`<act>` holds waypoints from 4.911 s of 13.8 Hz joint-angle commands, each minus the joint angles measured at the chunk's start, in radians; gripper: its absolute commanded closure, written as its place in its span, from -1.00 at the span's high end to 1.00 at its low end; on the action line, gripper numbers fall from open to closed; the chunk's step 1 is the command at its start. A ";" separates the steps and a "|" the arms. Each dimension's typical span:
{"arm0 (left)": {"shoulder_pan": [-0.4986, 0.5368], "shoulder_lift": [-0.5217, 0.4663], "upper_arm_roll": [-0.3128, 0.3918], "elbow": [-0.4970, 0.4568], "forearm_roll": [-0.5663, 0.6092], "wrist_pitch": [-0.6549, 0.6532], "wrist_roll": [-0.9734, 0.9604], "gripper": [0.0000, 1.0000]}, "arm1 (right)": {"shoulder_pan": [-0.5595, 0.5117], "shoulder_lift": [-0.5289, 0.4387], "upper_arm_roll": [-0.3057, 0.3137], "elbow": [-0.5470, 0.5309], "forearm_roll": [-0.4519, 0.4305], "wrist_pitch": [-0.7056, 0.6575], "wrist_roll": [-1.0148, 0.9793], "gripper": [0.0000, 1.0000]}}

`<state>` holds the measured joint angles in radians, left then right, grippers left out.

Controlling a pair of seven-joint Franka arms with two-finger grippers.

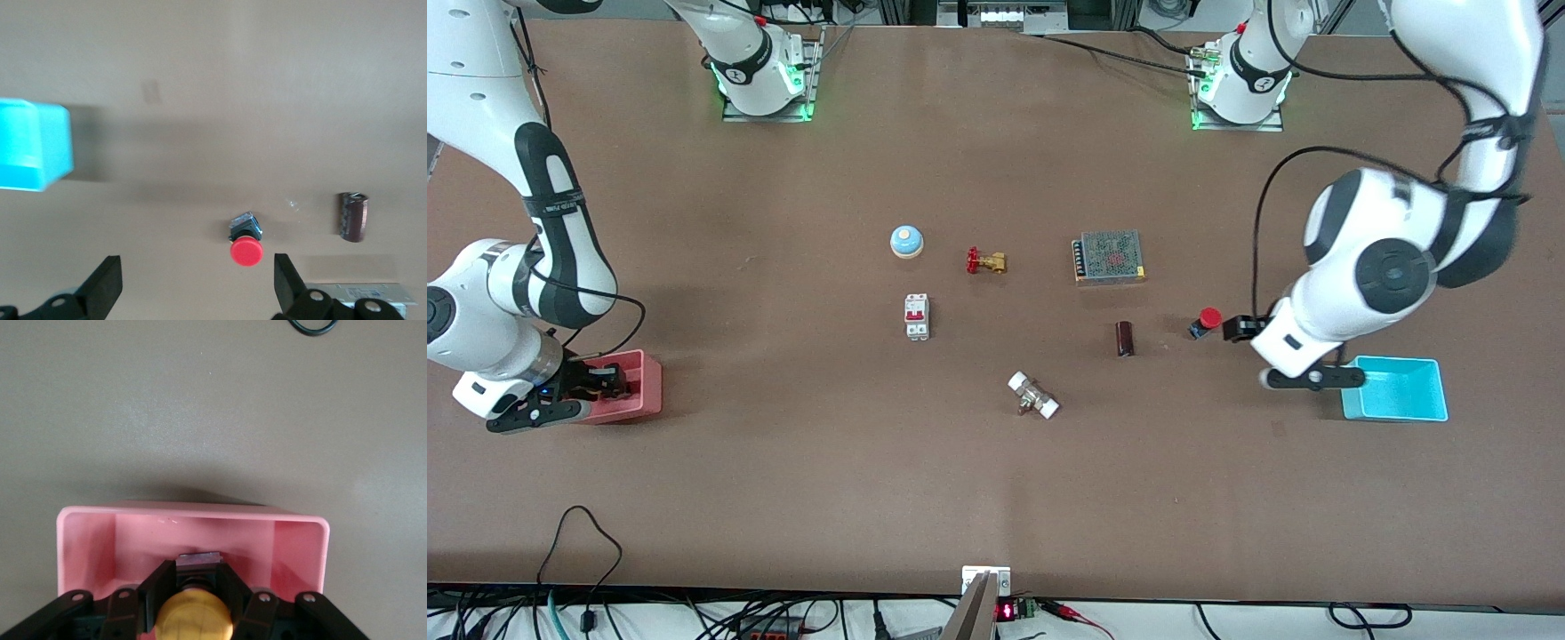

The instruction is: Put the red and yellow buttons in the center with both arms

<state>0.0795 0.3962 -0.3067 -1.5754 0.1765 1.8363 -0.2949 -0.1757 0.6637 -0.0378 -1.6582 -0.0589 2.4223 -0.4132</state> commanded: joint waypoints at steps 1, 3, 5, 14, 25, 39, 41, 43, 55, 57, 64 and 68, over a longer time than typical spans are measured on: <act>0.013 0.016 0.001 0.190 0.003 -0.141 0.092 1.00 | -0.004 -0.013 0.009 -0.002 -0.002 -0.009 -0.024 -0.32; 0.019 0.009 0.000 0.283 0.003 -0.242 0.147 1.00 | 0.001 -0.070 0.013 0.000 -0.001 -0.113 -0.027 -0.32; 0.039 -0.037 -0.008 0.305 -0.008 -0.314 0.183 1.00 | 0.010 -0.160 0.028 0.000 0.001 -0.260 -0.018 -0.32; -0.007 -0.132 0.084 0.232 -0.028 -0.324 0.290 1.00 | 0.083 -0.398 0.343 -0.060 -0.012 -0.574 0.561 -0.35; -0.112 -0.424 0.345 -0.189 -0.158 -0.034 0.511 1.00 | 0.294 -0.268 0.343 -0.295 -0.157 -0.062 0.919 -0.35; -0.147 -0.364 0.268 -0.038 -0.170 -0.391 0.434 1.00 | 0.297 -0.138 0.342 -0.291 -0.208 0.104 0.961 -0.27; -0.153 -0.309 0.242 -0.035 -0.172 -0.425 0.433 1.00 | 0.297 -0.131 0.342 -0.291 -0.208 0.106 0.961 -0.15; -0.164 -0.303 0.199 -0.026 -0.120 -0.408 0.419 1.00 | 0.297 -0.131 0.342 -0.291 -0.208 0.106 0.961 -0.08; -0.110 -0.274 0.213 0.124 -0.129 -0.433 0.312 1.00 | 0.263 -0.225 0.338 -0.108 -0.103 -0.177 0.853 1.00; -0.106 -0.272 0.213 0.100 -0.129 -0.442 0.319 1.00 | 0.245 -0.263 0.307 -0.072 0.051 -0.264 0.686 1.00; -0.061 -0.231 0.213 0.109 -0.152 -0.394 0.310 1.00 | 0.217 -0.484 0.156 -0.008 0.085 -0.604 0.541 1.00; -0.058 -0.218 0.215 0.155 -0.144 -0.384 0.321 1.00 | 0.216 -0.613 0.047 -0.011 0.071 -0.681 0.488 1.00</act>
<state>0.0214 0.1599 -0.0912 -1.4510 0.0347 1.4553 0.0238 0.0429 0.1114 0.0433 -1.6501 0.0104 1.7855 0.1027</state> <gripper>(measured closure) 0.000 0.000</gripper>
